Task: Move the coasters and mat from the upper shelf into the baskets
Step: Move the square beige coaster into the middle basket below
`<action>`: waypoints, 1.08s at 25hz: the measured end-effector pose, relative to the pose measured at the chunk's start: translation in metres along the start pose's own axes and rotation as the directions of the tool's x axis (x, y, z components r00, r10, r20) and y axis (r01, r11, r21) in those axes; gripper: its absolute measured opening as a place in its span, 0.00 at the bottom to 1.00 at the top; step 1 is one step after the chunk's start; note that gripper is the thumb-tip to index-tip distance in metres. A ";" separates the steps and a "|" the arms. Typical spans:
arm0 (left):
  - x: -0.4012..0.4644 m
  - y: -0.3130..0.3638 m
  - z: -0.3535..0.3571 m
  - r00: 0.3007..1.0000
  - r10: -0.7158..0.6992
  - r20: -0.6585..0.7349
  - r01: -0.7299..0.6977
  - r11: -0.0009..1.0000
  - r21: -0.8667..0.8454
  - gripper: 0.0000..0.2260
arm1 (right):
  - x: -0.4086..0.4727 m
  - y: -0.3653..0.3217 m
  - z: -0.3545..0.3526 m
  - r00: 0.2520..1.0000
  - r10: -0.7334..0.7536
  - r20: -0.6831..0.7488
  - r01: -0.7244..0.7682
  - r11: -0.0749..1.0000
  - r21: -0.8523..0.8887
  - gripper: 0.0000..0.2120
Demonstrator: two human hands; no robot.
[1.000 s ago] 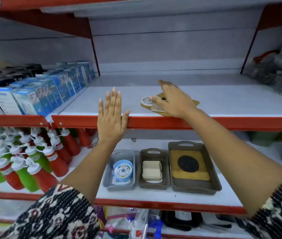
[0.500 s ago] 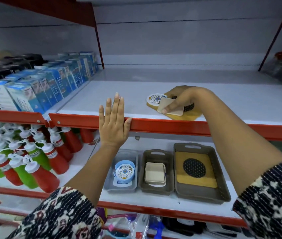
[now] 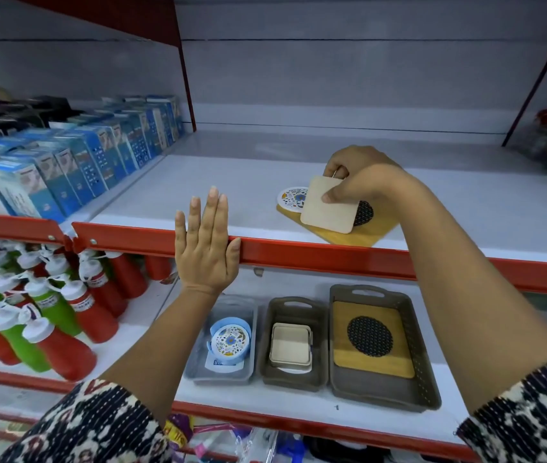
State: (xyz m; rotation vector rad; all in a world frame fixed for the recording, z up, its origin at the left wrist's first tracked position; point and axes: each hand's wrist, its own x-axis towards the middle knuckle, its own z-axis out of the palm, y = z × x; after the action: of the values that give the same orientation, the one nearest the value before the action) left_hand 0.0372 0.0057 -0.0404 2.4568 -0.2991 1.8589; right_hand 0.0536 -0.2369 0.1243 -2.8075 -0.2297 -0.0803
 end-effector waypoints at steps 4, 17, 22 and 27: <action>0.000 0.001 -0.001 1.000 -0.010 0.011 0.011 1.000 -0.011 0.26 | -0.011 0.001 -0.005 0.997 0.014 -0.078 0.007 0.965 0.263 0.08; 0.002 0.000 -0.004 0.998 0.015 0.065 -0.014 1.000 -0.014 0.26 | -0.123 0.003 0.031 0.972 0.230 -0.046 -0.026 0.301 0.953 0.07; 0.002 -0.001 -0.005 0.998 0.021 0.061 -0.020 1.000 -0.015 0.26 | -0.153 0.008 0.086 0.965 0.236 0.114 -0.134 0.069 0.989 0.10; 0.003 -0.001 -0.003 0.998 0.020 0.062 -0.021 1.000 0.001 0.26 | -0.169 0.019 0.155 0.890 0.300 0.343 -0.322 -0.119 0.939 0.10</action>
State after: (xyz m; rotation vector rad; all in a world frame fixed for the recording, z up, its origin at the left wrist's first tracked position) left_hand 0.0350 0.0065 -0.0361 2.5254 -0.3273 1.7934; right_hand -0.1050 -0.2302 -0.0423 -1.1898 0.3323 0.1792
